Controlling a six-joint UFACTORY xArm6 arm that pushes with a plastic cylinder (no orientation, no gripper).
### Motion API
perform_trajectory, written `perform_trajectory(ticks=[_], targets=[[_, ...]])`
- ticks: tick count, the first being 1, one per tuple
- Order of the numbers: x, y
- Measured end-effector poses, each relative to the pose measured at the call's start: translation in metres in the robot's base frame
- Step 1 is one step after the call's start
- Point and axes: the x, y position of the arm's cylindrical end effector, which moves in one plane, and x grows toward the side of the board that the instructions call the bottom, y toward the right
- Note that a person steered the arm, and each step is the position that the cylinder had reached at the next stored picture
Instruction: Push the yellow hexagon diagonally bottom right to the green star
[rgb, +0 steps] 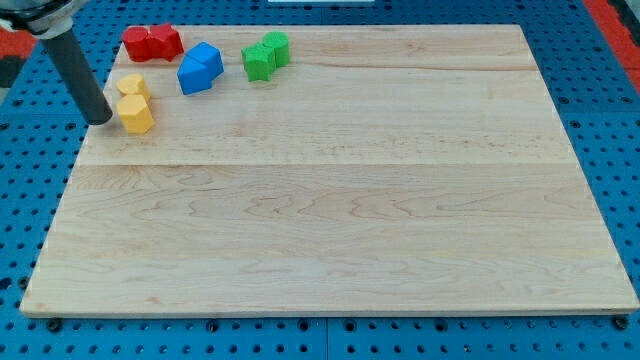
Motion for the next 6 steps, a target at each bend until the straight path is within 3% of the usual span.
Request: perform_trajectory(ticks=[2,3,4,5,6], targets=[[-0.006,0.013],[-0.006,0.070],[-0.006,0.166],[-0.006,0.120],[0.016,0.020]])
